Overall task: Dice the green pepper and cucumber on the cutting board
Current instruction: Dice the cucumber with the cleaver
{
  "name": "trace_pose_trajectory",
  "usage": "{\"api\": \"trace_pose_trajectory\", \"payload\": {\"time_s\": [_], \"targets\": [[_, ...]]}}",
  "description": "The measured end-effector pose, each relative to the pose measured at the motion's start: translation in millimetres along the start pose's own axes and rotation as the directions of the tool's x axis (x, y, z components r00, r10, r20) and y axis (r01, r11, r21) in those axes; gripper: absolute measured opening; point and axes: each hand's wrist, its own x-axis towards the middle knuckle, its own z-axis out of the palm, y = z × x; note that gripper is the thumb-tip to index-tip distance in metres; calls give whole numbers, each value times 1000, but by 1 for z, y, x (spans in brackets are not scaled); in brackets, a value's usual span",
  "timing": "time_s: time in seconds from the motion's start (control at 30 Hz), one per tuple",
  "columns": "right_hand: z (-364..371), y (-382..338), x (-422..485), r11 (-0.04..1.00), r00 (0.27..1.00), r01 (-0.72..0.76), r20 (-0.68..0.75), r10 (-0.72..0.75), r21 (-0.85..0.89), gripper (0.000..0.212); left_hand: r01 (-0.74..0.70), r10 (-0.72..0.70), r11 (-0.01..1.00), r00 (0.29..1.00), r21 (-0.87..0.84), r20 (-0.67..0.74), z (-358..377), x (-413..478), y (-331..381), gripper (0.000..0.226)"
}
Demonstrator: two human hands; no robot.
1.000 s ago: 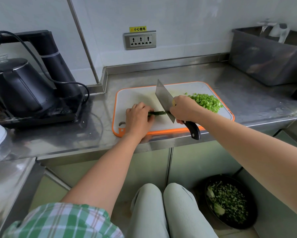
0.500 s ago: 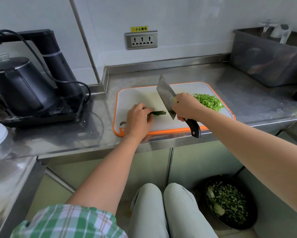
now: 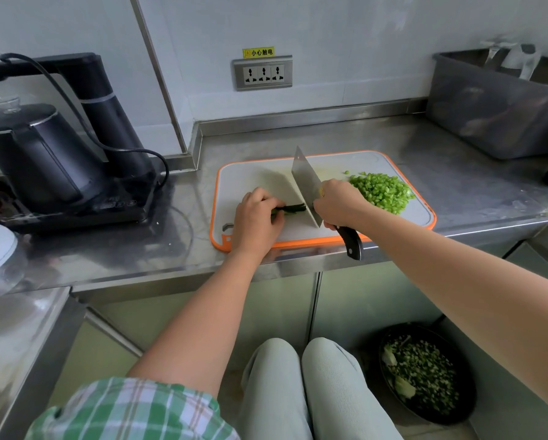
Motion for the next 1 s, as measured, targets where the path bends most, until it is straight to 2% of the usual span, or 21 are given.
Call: {"api": "trace_pose_trajectory", "payload": {"time_s": [0.13, 0.23, 0.33, 0.7, 0.9, 1.0], "targets": [[-8, 0, -1, 998, 1000, 19, -18, -18, 60, 12, 10, -10, 1000, 1000, 3, -12, 0, 0, 0, 18], [-11, -5, -3, 1000, 998, -19, 57, 18, 20, 23, 5, -5, 1000, 1000, -5, -13, 1, -1, 1, 18], [-7, -5, -3, 1000, 995, -20, 101, 20, -3, 14, 0, 0, 1000, 1000, -12, -17, 0, -2, 0, 17], [-7, -3, -3, 1000, 1000, 13, 19, -13, 12, 12, 5, -5, 1000, 1000, -14, -16, 0, -2, 0, 17], [-15, -5, 0, 998, 997, 32, 69, -35, 47, 27, 10, -10, 1000, 1000, -22, -8, 0, -2, 0, 17], [-9, -5, -1, 998, 996, 18, 86, -23, 56, 25, 8, -9, 999, 1000, -31, -17, -1, -2, 0, 17]]}}
